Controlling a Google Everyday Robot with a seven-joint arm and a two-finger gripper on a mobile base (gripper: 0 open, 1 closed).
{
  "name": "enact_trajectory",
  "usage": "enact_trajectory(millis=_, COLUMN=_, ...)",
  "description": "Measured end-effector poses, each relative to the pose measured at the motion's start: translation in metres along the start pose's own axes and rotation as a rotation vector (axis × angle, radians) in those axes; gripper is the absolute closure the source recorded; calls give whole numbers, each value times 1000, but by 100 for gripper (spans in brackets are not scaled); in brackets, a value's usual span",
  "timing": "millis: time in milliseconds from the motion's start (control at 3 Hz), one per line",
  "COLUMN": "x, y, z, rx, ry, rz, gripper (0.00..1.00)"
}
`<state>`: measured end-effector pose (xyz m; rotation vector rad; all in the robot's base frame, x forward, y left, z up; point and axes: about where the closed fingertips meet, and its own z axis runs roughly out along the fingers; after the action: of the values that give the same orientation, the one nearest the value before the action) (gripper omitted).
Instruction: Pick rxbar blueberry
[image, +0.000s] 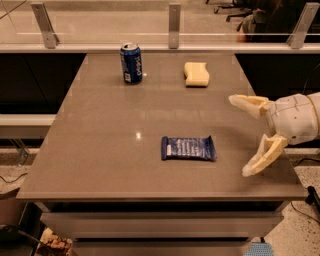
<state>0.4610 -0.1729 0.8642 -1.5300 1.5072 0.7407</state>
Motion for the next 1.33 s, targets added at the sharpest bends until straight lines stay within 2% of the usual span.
enact_trajectory(millis=1000, x=19, y=-6, z=43, rx=-53, ry=-66, rz=29, gripper=0)
enact_trajectory(millis=1333, x=9, y=-4, z=72, rx=-89, ry=-84, rz=45, gripper=0)
